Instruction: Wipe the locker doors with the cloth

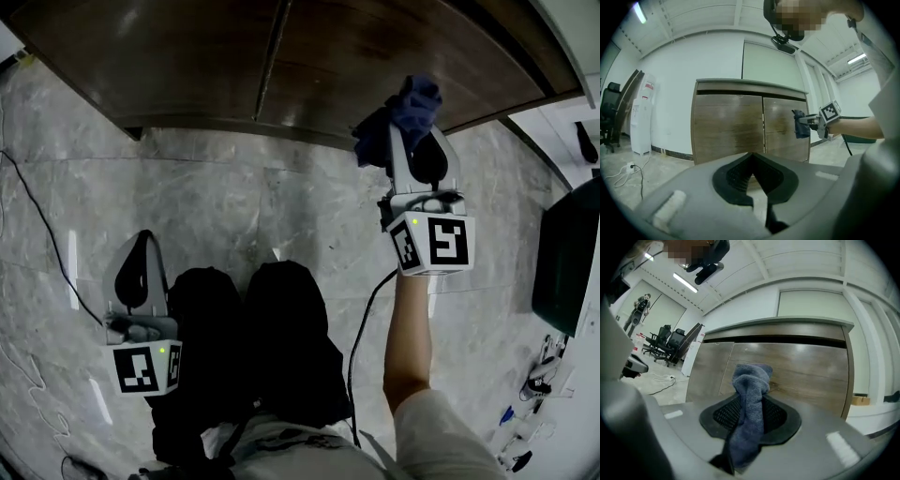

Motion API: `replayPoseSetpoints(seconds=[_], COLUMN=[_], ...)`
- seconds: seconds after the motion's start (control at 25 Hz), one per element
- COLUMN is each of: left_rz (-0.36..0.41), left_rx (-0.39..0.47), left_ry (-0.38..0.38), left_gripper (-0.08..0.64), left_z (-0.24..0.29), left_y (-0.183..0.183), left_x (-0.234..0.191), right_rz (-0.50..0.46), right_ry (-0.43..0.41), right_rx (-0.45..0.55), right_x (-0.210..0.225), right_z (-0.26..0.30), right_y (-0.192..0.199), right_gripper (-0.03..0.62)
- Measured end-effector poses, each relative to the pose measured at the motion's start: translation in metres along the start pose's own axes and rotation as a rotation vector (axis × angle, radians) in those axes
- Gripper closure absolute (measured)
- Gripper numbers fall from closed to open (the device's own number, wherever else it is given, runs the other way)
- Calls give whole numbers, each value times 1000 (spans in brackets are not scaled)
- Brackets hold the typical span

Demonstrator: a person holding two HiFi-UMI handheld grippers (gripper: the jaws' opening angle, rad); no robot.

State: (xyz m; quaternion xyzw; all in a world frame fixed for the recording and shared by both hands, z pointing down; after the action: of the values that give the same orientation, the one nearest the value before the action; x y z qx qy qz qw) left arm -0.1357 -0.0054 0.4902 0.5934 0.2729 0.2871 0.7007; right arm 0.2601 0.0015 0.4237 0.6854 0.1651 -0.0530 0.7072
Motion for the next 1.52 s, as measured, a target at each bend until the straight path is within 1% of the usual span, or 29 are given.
replayPoseSetpoints(seconds=[0.12,0.2,0.28,0.4,0.6,0.8,0.92,1.12,1.32,1.52], left_rz=[-8,-15,-12,-1,6,0,3,17,23,27], left_rx=[-16,-30,-31,-29,-26,-21,-20,-16,-11,-10], left_ry=[-44,-64,-58,-35,-1,-9,-16,-15,-13,0], left_gripper=[560,560,560,560,560,560,560,560,560,560], left_z=[-13,-14,-11,-9,0,-3,-5,-5,-4,1], left_y=[18,13,9,17,16,17,15,9,4,2], left_x=[-7,-4,0,3,9,10,11,16,20,27], right_rz=[-18,-26,-50,-93,-129,-174,-175,-168,-145,-98], right_ry=[38,64,93,138,246,307,317,311,293,269], right_rx=[36,46,63,89,122,115,82,55,3,-56], right_x=[10,30,49,66,106,137,146,147,134,119], right_z=[5,7,7,8,5,9,16,19,20,22], right_y=[6,-3,-14,-20,-41,-49,-39,-15,20,61], right_gripper=[479,479,479,477,477,476,476,476,476,476])
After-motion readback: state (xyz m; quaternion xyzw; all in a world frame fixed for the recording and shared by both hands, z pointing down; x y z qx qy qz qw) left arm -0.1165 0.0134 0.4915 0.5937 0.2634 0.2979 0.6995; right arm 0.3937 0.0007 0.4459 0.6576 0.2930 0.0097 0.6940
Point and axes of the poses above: the fingertips, and each gripper's own axes: z forward along the fingers, x to its right, y out of its underside, the point moved 9 cm from there along -z, backward along the fingers, and after that the axes turned 9 degrees about y, right-handed, at the moved point
